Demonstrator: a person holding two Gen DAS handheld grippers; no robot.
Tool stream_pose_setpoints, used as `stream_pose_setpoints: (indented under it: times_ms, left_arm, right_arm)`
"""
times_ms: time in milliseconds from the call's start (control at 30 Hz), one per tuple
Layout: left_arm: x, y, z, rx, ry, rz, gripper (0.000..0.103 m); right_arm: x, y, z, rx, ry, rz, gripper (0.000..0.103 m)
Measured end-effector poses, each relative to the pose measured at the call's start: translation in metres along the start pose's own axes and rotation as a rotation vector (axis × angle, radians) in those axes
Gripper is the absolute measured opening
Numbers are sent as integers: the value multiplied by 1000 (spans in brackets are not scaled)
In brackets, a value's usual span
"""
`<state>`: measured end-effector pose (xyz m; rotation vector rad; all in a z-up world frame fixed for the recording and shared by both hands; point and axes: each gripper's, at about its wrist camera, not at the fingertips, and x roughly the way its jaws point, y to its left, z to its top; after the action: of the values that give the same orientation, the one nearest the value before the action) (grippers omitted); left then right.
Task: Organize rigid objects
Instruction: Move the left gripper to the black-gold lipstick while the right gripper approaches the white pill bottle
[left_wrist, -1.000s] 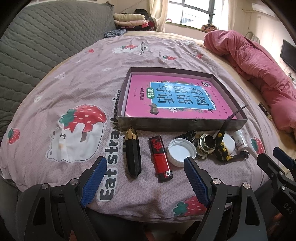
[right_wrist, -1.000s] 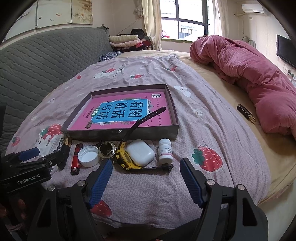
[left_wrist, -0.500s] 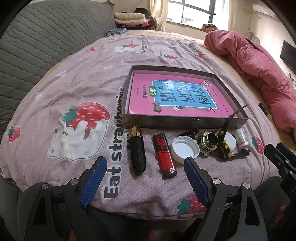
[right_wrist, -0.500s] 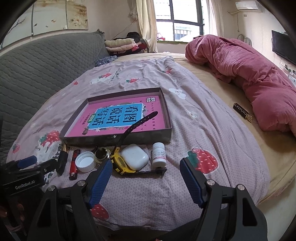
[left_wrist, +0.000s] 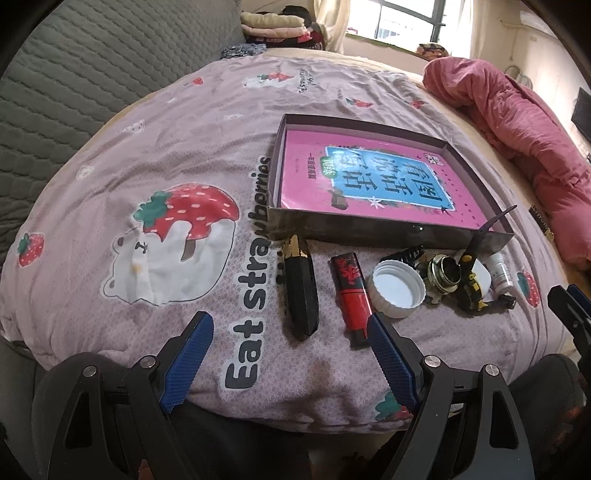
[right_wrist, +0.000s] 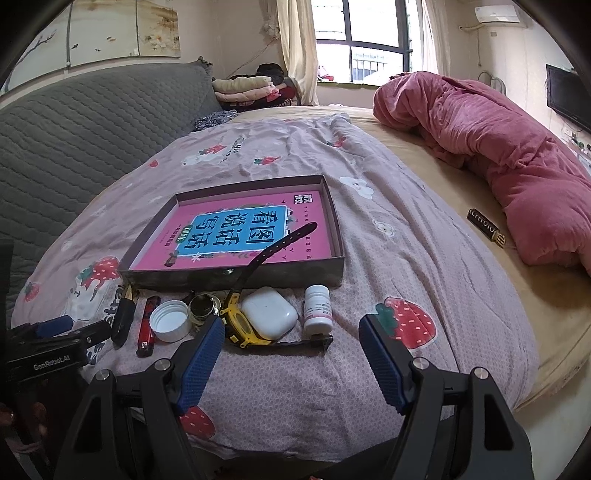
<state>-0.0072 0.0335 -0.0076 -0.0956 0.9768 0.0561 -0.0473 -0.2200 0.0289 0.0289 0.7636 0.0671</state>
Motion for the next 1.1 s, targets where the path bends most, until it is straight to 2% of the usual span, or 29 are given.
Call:
stream_pose_setpoints:
  times_ms: [367,567,667,1100]
  left_arm:
    - [6,-11,5,37,-22,-15,86]
    - [4,-7,10,37,-61,28,86]
    - [7,-2,12,14,-47,12,86]
    - [23,7,12,-21,-8,40,86]
  right_arm:
    - [11,-12,2,10,18,-45,74]
    - [21,-21,1,28,47,-65,74]
    - [24,-20,0,23,52,-67,74]
    - [39,-9,1,-1,64,-42,74]
